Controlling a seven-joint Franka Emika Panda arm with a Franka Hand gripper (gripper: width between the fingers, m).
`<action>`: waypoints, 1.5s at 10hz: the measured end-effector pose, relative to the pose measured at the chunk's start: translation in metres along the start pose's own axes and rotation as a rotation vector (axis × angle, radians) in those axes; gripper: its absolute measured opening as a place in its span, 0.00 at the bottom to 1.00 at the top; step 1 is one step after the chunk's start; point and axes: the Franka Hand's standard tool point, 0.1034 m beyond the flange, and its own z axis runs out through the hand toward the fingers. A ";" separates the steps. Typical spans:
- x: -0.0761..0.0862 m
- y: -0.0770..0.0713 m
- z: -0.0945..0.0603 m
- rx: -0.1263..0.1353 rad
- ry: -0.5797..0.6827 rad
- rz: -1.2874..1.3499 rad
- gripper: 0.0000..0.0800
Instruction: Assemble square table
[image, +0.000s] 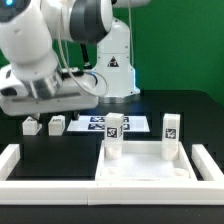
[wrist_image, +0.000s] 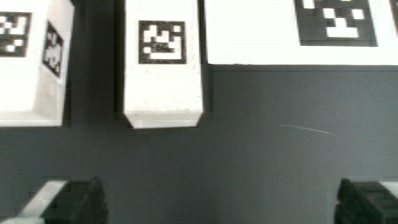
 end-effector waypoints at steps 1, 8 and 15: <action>0.000 0.002 0.002 -0.009 -0.059 -0.008 0.81; -0.009 -0.002 0.024 -0.012 -0.281 -0.038 0.81; -0.017 0.004 0.059 -0.066 -0.336 -0.059 0.81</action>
Offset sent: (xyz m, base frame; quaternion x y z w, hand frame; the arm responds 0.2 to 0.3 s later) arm -0.0430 0.0078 -0.0109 -0.0155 -0.1511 -0.0166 0.9883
